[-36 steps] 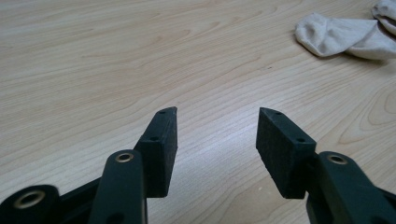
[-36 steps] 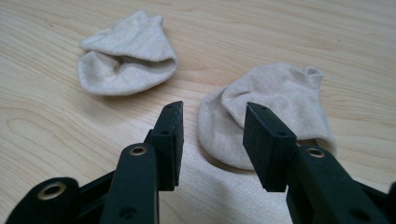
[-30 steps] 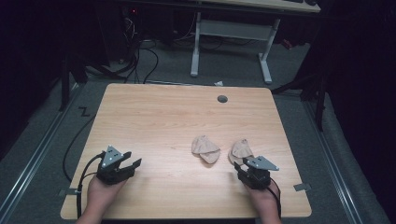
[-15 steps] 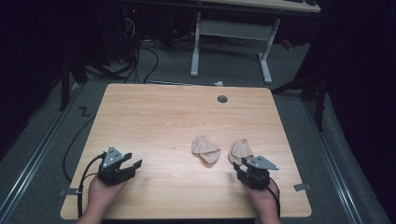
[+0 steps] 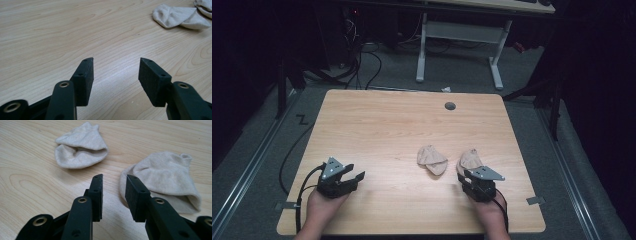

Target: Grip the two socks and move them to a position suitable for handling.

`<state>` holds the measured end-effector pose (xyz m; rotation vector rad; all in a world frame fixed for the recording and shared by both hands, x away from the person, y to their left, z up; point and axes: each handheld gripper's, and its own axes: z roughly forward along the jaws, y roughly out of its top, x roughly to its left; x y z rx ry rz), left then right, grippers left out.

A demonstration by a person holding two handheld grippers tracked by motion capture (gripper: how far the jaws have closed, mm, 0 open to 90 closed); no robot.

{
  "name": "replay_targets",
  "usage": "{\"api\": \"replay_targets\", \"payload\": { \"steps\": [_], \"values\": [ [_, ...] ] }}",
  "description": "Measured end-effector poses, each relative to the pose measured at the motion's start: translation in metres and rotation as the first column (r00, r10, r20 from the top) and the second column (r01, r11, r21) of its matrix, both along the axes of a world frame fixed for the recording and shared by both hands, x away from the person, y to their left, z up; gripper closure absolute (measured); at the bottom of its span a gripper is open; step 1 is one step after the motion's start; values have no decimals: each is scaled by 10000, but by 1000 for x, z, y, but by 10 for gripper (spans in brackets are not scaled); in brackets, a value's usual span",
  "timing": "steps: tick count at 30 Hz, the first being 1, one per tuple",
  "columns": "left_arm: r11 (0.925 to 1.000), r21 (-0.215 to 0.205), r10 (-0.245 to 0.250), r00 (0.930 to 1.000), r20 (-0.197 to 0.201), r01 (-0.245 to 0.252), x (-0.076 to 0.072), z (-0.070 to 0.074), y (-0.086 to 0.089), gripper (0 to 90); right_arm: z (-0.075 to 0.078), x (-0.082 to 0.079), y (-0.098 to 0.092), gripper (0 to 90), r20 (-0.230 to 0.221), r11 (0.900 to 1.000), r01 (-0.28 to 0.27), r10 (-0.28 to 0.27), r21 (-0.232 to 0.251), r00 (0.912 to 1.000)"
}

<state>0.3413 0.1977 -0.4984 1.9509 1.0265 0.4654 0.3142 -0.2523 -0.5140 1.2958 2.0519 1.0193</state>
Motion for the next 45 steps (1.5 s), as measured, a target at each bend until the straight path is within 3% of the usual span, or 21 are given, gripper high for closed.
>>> {"api": "replay_targets", "payload": {
  "steps": [10,18,23,30,40,45],
  "values": [
    [9996,240,-176,9998,73,174,-1,-2,-3,467,7,10,22,900,128,9984,-565,566,-79,9983],
    [9995,251,-197,9998,15,197,-1,-3,-4,467,9,25,37,900,124,9950,-911,917,-419,9957],
    [9993,284,-244,9997,-16,244,-1,-3,-4,467,10,39,47,900,51,9939,-1051,1053,-330,9944],
    [9990,330,-312,9995,-48,314,-2,-4,-4,466,-1,56,61,900,-546,9910,-1137,1100,-699,9924],
    [9989,318,-342,9994,-6,342,-2,-3,-5,464,-10,54,65,900,-1087,9869,-1306,1202,-944,9868],
    [9989,293,-367,9993,-41,368,-2,-3,-6,464,-12,49,69,900,-1115,9829,-1554,1442,-990,9833]
  ]
}}
